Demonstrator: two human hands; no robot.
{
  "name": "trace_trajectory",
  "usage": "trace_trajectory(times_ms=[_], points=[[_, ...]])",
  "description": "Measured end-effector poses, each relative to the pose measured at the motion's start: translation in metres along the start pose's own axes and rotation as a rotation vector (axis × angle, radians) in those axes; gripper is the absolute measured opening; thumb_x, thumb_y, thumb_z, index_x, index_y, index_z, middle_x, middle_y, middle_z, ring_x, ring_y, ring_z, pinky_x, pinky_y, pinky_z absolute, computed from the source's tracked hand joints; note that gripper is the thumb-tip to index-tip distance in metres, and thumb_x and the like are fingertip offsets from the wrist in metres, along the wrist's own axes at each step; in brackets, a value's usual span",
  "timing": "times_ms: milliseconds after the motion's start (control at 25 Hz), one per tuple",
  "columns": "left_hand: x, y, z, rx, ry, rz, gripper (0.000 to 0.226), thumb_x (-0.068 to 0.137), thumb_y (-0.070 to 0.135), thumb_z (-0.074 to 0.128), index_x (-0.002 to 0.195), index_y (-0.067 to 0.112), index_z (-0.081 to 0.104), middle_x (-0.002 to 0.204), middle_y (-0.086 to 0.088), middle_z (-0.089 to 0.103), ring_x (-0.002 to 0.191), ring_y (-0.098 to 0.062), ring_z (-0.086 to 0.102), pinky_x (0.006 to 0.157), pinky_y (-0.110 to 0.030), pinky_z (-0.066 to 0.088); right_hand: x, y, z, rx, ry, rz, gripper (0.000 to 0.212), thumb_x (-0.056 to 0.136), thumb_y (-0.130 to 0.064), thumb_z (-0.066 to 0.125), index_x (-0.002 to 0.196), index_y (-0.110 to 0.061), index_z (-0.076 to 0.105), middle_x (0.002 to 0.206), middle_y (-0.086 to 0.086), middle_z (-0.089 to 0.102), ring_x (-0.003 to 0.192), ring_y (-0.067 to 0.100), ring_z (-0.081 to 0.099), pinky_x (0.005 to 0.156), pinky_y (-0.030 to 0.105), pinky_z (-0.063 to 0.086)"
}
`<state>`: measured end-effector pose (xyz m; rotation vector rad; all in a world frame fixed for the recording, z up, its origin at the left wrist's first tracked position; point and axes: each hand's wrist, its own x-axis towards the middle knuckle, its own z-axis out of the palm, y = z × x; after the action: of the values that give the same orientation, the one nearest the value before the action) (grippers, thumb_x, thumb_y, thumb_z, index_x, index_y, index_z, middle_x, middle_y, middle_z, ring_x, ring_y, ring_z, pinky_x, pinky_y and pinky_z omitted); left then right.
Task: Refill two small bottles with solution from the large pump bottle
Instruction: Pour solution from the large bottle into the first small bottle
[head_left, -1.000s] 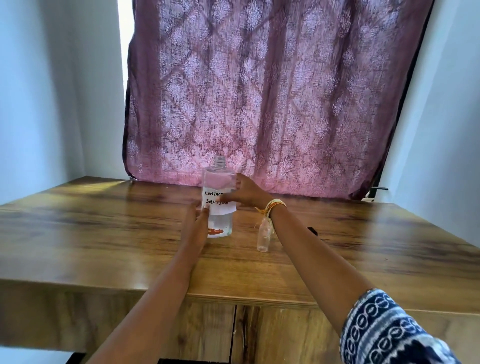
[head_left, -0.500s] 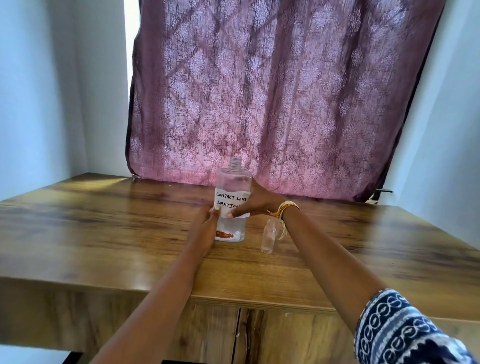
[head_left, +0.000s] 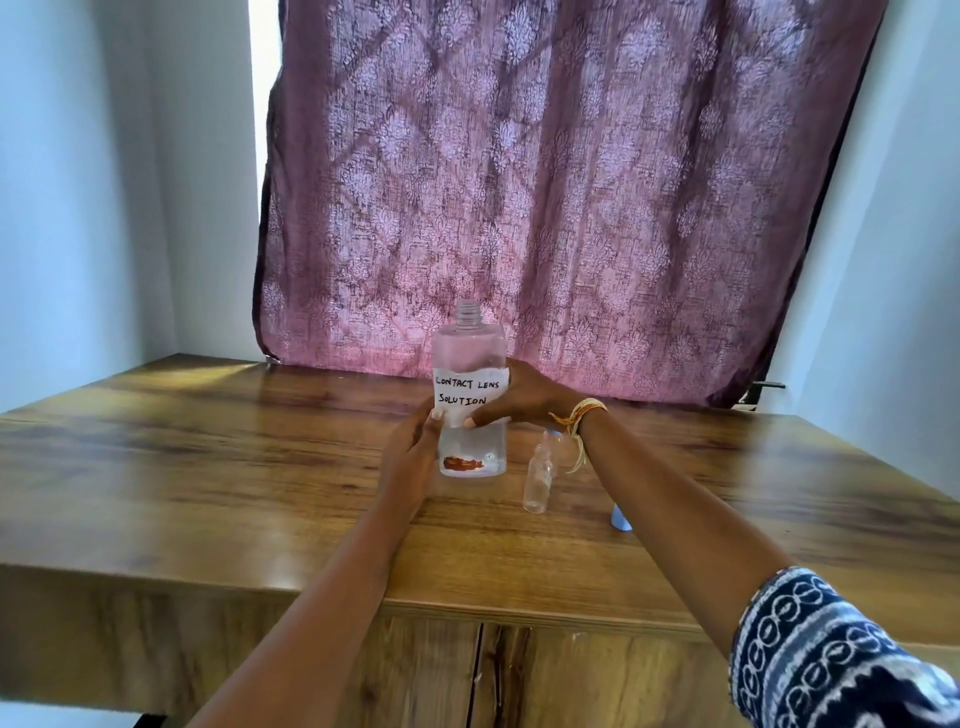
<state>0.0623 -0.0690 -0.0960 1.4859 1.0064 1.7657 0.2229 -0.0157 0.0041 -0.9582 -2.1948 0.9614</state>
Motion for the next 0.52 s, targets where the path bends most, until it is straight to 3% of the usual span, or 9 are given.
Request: trace_trajectory(times_ms=[120,240,320,400,520], points=[[-0.001,0.006,0.010,0.028,-0.015,0.078,0.035,0.095,0.036,0.043,0.125,0.023,0.057,0.106,-0.004,0.070,0.093,-0.022,0.069,0.077,-0.045,0.057,-0.001,-0.005,0.003,0.215,0.081,-0.029,0.047,0.071,0.011,0.075,0.106,-0.016,0.059,0.106,0.012,0.069,0.100,0.029,0.067,0.089,0.041,0.055],[0.000,0.020,0.019,0.060,0.018,0.143,0.035,0.095,0.037,0.044,0.125,0.022,0.054,0.102,-0.003,0.068,0.088,-0.013,0.068,0.069,-0.039,0.058,0.000,-0.012,0.003,0.385,0.193,-0.060,0.051,0.069,0.017,0.073,0.109,-0.010,0.057,0.114,0.026,0.065,0.107,0.039,0.064,0.093,0.050,0.052],[0.006,0.033,0.026,0.058,-0.034,0.183,0.037,0.096,0.035,0.046,0.130,0.019,0.050,0.112,-0.009,0.064,0.098,-0.021,0.066,0.075,-0.047,0.060,-0.004,-0.018,-0.005,0.428,0.239,-0.080,0.054,0.069,0.017,0.073,0.113,-0.009,0.056,0.119,0.029,0.062,0.111,0.043,0.062,0.094,0.054,0.051],[0.010,0.044,0.034,0.050,-0.091,0.206,0.046,0.095,0.033,0.050,0.139,0.021,0.042,0.124,-0.010,0.057,0.109,-0.025,0.062,0.081,-0.046,0.059,-0.011,-0.025,-0.018,0.405,0.275,-0.121,0.050,0.070,0.013,0.074,0.111,-0.010,0.058,0.117,0.027,0.064,0.107,0.041,0.064,0.092,0.052,0.053],[0.008,0.051,0.049,0.088,-0.040,0.173,0.064,0.090,0.030,0.061,0.146,0.021,0.031,0.127,-0.012,0.051,0.117,-0.029,0.055,0.093,-0.047,0.052,-0.029,-0.035,-0.048,0.433,0.353,-0.164,0.046,0.068,0.009,0.075,0.105,-0.013,0.060,0.108,0.018,0.068,0.100,0.033,0.066,0.090,0.051,0.054]])
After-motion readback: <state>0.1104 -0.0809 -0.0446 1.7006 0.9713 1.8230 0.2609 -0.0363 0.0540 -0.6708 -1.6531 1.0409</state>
